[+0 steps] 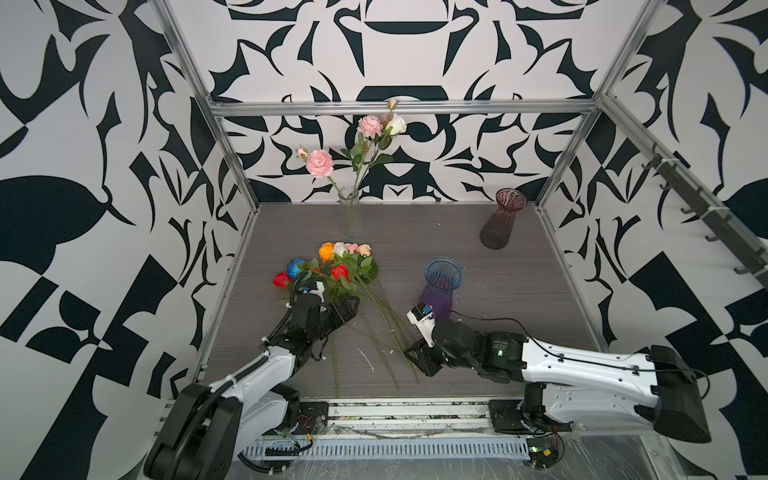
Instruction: Arrange the flowers into the vase
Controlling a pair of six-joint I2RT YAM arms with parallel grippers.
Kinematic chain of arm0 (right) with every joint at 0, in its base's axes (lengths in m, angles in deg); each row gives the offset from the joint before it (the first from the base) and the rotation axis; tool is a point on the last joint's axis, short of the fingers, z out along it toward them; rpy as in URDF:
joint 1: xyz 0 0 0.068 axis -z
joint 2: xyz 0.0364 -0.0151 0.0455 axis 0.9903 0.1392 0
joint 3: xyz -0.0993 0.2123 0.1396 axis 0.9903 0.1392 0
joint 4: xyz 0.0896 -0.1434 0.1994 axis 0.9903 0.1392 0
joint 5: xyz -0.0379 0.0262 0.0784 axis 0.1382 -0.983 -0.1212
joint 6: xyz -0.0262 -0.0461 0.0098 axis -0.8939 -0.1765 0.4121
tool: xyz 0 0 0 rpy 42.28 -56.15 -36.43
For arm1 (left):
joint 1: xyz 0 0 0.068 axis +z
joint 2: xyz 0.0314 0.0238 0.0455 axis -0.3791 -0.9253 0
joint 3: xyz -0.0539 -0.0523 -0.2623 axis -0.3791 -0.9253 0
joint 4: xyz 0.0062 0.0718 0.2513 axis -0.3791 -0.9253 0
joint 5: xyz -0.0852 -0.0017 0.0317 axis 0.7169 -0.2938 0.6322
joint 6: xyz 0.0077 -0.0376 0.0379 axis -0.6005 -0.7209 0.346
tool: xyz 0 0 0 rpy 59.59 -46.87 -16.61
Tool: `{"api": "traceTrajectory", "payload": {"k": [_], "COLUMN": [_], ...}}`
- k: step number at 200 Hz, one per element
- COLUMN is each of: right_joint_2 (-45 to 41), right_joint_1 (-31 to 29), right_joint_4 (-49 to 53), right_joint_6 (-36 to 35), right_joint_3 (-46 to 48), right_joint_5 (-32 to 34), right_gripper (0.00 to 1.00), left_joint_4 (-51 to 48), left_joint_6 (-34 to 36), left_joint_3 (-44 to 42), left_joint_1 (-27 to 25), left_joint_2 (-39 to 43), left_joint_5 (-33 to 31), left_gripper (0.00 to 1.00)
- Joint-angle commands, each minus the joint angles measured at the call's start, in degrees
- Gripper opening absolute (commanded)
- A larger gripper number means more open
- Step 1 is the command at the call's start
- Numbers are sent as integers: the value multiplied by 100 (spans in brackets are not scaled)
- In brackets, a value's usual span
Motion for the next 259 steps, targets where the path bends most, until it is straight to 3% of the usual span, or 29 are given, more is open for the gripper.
{"api": "traceTrajectory", "payload": {"k": [1, 14, 47, 54, 61, 70, 105, 158, 224, 241, 259], "right_joint_2": [-225, -298, -400, -413, -419, -412, -401, -503, -546, -576, -619], "right_joint_1": [-4, -4, -4, -4, -4, -4, -5, -4, -4, -4, -4], "right_joint_4": [-206, -203, -222, -233, -238, -225, -177, -181, -163, -164, -165], "right_joint_6": [150, 165, 221, 228, 232, 230, 234, 259, 280, 301, 320], "right_joint_3": [54, 102, 176, 183, 179, 178, 161, 224, 240, 253, 287], "right_joint_5": [228, 276, 350, 351, 351, 360, 395, 447, 448, 466, 490], "right_gripper": [35, 35, 35, 35, 35, 35, 34, 34, 34, 33, 34], "left_joint_4": [560, 705, 578, 472, 379, 307, 485, 321, 490, 627, 778], "left_joint_6": [6, -83, -75, -85, -114, -185, -345, -437, -481, -517, -575], "left_joint_3": [315, 346, 377, 426, 489, 587, 851, 800, 1055, 1079, 1046], "left_joint_1": [56, 67, 67, 67, 71, 92, 223, 269, 373, 422, 471], "left_joint_2": [-472, -631, -663, -725, -829, -1121, -1874, -1810, -2427, -2575, -2639], "left_joint_5": [885, 995, 922, 891, 871, 888, 1235, 955, 1450, 1579, 1665], "left_gripper": [99, 100, 90, 86, 71, 61, 48, 41, 36, 25, 0]}}
